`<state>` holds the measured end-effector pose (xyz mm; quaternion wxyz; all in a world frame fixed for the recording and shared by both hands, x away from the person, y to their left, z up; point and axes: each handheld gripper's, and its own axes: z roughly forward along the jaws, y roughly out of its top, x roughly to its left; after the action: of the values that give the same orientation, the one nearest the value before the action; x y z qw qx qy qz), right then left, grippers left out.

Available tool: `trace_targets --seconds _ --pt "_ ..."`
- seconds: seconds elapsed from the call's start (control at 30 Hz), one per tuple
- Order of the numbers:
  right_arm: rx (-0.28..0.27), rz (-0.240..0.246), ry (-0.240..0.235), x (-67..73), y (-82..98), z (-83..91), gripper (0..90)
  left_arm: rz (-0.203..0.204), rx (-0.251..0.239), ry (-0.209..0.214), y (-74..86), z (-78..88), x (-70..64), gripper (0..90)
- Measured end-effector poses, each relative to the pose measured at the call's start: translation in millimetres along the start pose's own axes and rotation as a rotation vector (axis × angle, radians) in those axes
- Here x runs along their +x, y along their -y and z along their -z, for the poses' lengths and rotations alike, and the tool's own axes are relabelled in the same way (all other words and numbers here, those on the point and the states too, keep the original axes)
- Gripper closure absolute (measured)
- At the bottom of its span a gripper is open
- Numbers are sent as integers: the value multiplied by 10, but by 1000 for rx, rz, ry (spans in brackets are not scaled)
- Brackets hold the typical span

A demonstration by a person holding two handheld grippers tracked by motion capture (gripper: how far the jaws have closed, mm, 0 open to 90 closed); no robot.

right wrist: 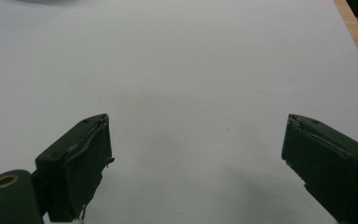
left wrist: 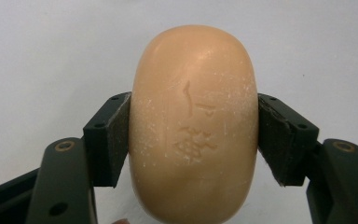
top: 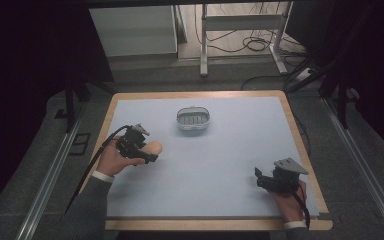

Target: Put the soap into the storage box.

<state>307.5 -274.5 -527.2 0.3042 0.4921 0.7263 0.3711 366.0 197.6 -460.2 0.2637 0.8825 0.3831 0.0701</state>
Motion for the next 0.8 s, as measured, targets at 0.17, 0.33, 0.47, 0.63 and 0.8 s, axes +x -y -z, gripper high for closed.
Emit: trace_targets --seconds 0.17,0.33,0.47,0.63,0.8 --pt "2 -1 -1 0 -1 -1 84 -5 3 0 -57 -5 -4 325" --pt "2 -1 -1 -1 -1 -1 84 -11 -1 -3 -100 4 -7 325" --pt "2 -1 -1 -1 -1 -1 84 -20 4 -3 -155 -13 -13 325" --pt "2 -3 -1 -2 -1 -1 84 -26 3 1 -200 -24 -28 325" --pt "4 -1 0 -2 -1 -4 84 -37 7 -1 -278 -41 -42 324"
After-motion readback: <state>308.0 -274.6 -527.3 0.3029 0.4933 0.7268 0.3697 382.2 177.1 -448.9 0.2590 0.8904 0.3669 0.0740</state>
